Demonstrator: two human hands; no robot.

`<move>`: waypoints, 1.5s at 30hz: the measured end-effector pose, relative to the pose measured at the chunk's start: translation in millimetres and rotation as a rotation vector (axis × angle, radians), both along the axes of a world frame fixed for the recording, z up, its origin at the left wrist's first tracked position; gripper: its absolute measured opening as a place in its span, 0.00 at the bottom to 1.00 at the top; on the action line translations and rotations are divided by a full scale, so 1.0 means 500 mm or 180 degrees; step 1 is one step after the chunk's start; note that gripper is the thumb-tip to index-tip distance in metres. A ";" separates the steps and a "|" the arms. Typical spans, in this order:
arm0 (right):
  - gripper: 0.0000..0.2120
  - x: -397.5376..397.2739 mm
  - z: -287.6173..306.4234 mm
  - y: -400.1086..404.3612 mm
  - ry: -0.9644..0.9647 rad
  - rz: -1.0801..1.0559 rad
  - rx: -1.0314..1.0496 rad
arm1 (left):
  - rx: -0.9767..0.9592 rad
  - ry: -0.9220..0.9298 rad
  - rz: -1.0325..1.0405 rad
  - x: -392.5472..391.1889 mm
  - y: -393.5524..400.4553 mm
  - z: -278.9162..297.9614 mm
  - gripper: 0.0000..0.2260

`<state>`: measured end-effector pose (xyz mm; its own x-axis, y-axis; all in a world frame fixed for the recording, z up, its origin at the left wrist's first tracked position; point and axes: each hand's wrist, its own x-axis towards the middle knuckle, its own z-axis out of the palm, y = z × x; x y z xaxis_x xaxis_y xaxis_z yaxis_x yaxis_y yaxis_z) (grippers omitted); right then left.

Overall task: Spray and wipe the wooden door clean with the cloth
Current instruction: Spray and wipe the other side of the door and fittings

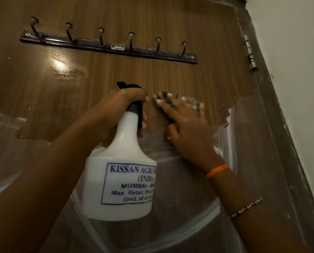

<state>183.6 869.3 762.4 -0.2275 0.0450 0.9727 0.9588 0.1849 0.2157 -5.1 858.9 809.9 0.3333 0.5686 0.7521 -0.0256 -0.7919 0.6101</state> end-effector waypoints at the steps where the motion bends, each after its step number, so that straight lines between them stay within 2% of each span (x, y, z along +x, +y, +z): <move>1: 0.30 0.030 0.004 -0.005 0.0122 0.0072 -0.0011 | -0.0003 -0.0026 -0.0099 0.008 -0.004 -0.006 0.08; 5: 0.30 0.178 0.013 -0.016 0.0830 0.0555 -0.0205 | 0.0064 -0.0064 -0.0334 0.026 0.003 -0.024 0.09; 9: 0.32 0.189 -0.014 -0.032 0.1823 0.1068 0.0015 | 0.0114 -0.0081 -0.0488 0.030 0.014 -0.032 0.08; 11: 0.34 0.170 -0.022 -0.035 0.1939 0.1182 0.0035 | 0.0151 -0.0132 -0.0438 0.031 0.020 -0.037 0.09; 14: 0.36 0.125 -0.024 -0.024 0.1775 0.1368 0.0050 | 0.0175 -0.0159 -0.0306 0.030 0.024 -0.039 0.13; 16: 0.33 0.082 -0.017 -0.017 0.1548 0.1055 0.0002 | 0.0114 -0.0190 -0.0347 0.024 0.020 -0.036 0.13; 19: 0.31 -0.012 -0.002 -0.004 0.1005 0.0643 -0.0029 | 0.0090 -0.0394 -0.0512 0.005 0.016 -0.027 0.11; 23: 0.25 -0.114 0.000 0.028 0.0063 0.0544 -0.0051 | 0.0058 -0.0392 -0.0715 -0.026 0.018 -0.021 0.12; 26: 0.26 -0.085 -0.001 0.025 -0.0274 0.0444 -0.0179 | 0.0089 -0.0287 -0.0639 -0.025 0.013 -0.022 0.12; 28: 0.28 -0.034 0.001 0.015 -0.0265 0.0287 -0.0088 | 0.0066 -0.0273 -0.0604 -0.021 0.012 -0.024 0.11; 30: 0.29 0.033 0.000 -0.001 0.0154 0.0143 -0.0009 | 0.0013 -0.0242 -0.0585 -0.021 0.014 -0.029 0.10; 34: 0.29 0.152 -0.020 -0.040 0.1543 -0.0268 -0.0009 | -0.0115 -0.0200 -0.0765 -0.024 0.018 -0.040 0.09; 36: 0.27 0.169 -0.023 -0.049 0.2066 0.0099 -0.0175 | -0.0128 -0.0142 -0.0802 -0.020 0.017 -0.046 0.09; 38: 0.27 0.167 -0.020 -0.044 0.2199 0.0393 -0.0211 | -0.0094 -0.0051 -0.0786 -0.008 0.015 -0.052 0.10; 42: 0.29 0.098 -0.021 -0.031 0.1174 0.0065 -0.0132 | 0.0020 -0.0027 -0.0809 0.028 0.008 -0.052 0.09; 45: 0.25 0.043 -0.023 -0.015 0.0162 0.0325 -0.0243 | 0.0132 -0.0032 -0.0817 0.074 0.007 -0.045 0.10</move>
